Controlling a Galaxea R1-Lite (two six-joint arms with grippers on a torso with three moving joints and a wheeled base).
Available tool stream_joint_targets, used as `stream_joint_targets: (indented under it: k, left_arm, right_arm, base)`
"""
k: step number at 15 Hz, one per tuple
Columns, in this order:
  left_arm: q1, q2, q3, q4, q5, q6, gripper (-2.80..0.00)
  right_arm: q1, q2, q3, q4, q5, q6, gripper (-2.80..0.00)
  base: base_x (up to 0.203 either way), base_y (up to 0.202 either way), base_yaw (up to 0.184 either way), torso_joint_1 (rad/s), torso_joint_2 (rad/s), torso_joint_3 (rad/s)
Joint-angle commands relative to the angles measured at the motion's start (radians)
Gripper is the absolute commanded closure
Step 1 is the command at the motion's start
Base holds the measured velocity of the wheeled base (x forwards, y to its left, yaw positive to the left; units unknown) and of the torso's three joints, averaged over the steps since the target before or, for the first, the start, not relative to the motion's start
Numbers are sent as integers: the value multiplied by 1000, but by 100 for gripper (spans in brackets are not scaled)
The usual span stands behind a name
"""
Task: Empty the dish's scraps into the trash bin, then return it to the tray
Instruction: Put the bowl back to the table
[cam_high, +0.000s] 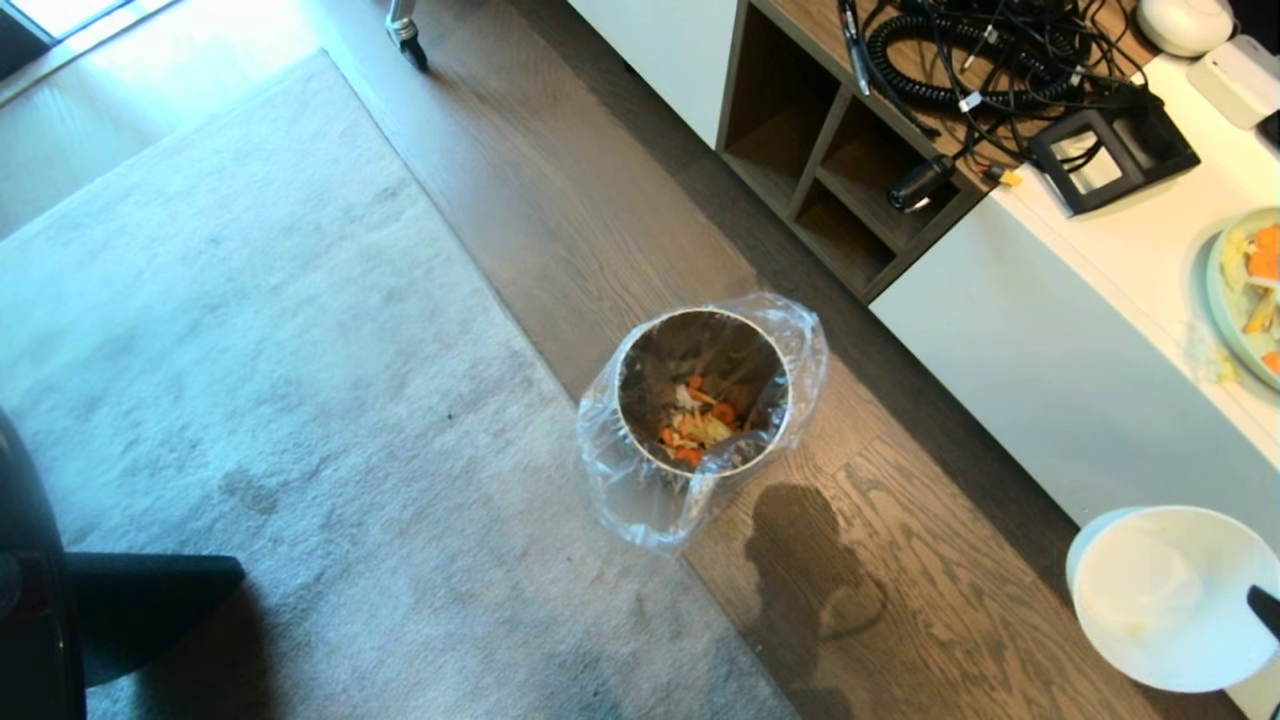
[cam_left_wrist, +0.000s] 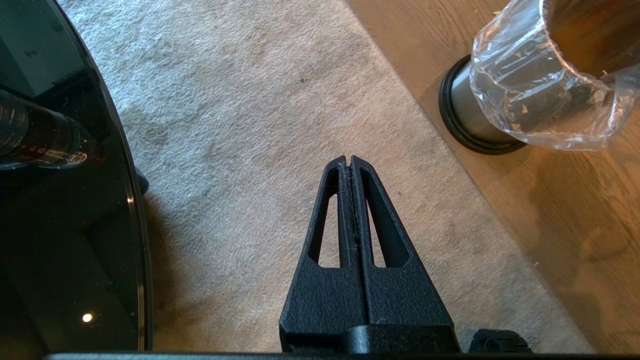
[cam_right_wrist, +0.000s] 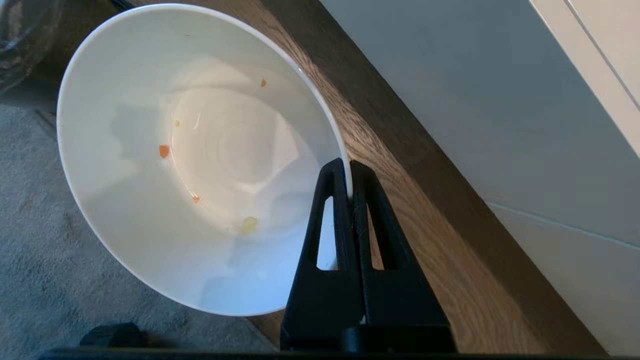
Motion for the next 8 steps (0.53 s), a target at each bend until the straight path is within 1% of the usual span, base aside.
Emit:
stream_joint_targets:
  k: [1,3,5,7,8]
  left_arm:
    - [0,0,0,0,0,-1,0]
    - [0,0,0,0,0,-1,0]
    - [0,0,0,0,0,-1,0]
    - [0,0,0,0,0,-1,0]
    - [0,0,0,0,0,-1,0]
  right_arm:
    - [-63,-115,6,123,-2,18,0]
    - [-69,-202,6,223,-3,30,0]
    - [-58,-285,6,335,-15,32,0]
    - [-9,-348,6,362,-28,19,0]
    - [3,-390,6,383,-26,-9,0]
  base:
    - [0,0,0,0,0,0]
    - [0,0,0,0,0,0]
    - [0,0,0,0,0,0]
    - [0,0,0,0,0,0]
    - [0,0,0,0,0,0]
